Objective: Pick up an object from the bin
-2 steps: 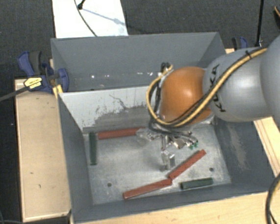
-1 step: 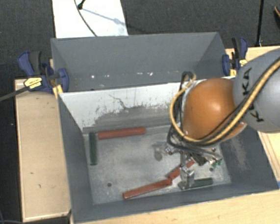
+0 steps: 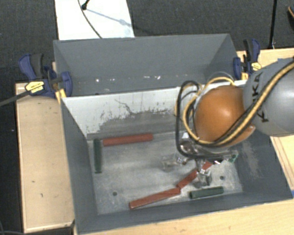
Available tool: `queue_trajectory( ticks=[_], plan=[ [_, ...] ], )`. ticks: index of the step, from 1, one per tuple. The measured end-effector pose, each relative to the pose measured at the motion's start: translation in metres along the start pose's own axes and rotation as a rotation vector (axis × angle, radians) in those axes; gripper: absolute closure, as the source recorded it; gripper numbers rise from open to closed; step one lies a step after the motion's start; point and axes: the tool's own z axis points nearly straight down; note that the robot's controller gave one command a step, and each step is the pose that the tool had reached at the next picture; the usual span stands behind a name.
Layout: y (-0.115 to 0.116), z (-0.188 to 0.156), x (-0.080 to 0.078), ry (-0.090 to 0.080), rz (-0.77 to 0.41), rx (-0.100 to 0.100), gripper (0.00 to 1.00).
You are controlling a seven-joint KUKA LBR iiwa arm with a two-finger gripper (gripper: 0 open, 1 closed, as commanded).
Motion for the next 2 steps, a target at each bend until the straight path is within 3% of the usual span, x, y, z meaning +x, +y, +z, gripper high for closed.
queue_trajectory(
  ticks=[1,2],
  plan=[
    [0.001,-0.002,-0.002,-0.002,0.005,0.001,1.00],
    [-0.008,-0.133,0.035,-0.004,-0.103,0.008,1.00]
  ],
)
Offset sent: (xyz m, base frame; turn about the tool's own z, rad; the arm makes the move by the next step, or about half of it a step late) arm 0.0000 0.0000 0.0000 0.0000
